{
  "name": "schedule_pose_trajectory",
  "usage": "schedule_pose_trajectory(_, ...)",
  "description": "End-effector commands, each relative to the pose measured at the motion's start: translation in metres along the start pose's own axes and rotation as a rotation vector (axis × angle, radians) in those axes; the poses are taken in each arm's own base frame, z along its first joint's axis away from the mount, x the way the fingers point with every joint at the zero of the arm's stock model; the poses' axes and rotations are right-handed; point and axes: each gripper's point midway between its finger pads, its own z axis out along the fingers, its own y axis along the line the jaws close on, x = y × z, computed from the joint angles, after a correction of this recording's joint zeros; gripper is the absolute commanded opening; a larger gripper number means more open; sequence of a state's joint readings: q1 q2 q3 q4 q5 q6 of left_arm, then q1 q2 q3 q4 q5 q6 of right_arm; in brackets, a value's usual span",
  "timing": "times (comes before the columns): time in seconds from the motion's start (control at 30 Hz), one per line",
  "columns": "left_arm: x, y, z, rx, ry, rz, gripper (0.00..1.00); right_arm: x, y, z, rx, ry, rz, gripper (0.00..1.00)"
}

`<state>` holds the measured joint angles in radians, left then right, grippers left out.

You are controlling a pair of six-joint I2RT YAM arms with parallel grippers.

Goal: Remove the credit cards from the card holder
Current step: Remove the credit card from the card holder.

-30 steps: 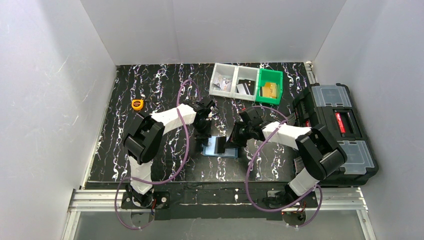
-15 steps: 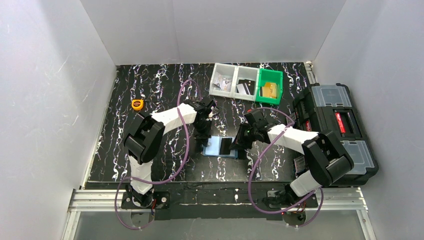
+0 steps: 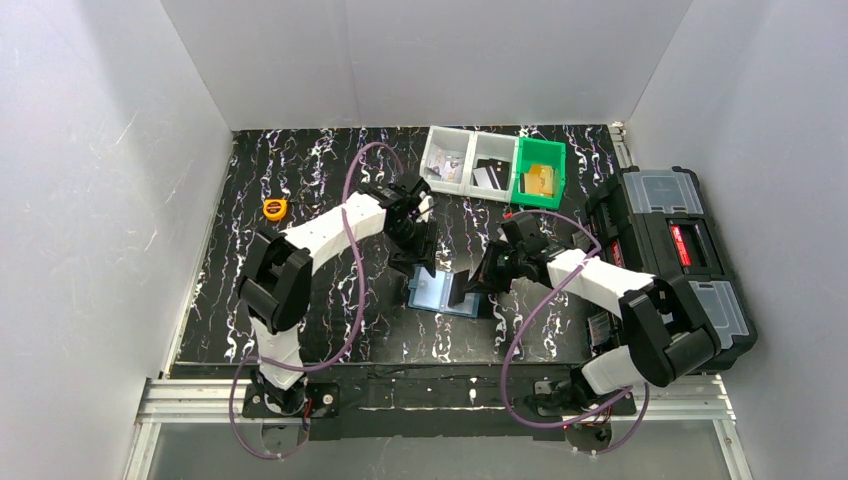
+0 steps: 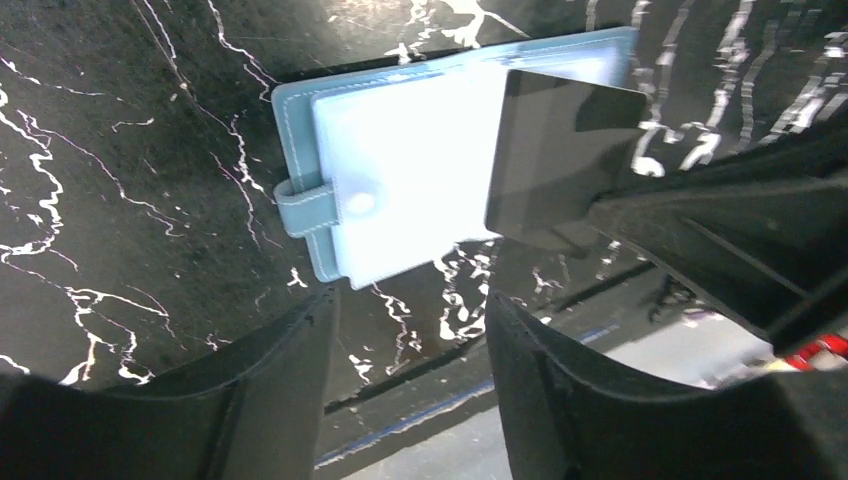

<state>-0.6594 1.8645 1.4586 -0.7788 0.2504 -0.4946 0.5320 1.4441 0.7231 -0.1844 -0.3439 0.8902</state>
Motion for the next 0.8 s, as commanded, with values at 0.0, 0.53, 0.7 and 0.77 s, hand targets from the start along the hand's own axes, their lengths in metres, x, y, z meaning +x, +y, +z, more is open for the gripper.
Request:
schedule_pose_trajectory(0.0,-0.008,-0.024,-0.044,0.173,-0.036,-0.024,0.57,-0.008,0.023,-0.018,-0.089,-0.011,-0.016,0.01)
schedule_pose_trajectory(0.53,-0.034,-0.055,-0.076,0.686,0.000,-0.216,0.70,-0.026,0.092,-0.079,-0.436,-0.010,-0.011,0.01)
schedule_pose_trajectory(0.7,-0.040,-0.066,-0.082,0.803,0.016,-0.256,0.68,-0.030,0.111,-0.088,-0.542,0.009,-0.017,0.01)
schedule_pose_trajectory(0.77,-0.042,-0.069,-0.083,0.833,0.020,-0.269,0.66,-0.031,0.116,-0.090,-0.570,0.015,-0.011,0.01)
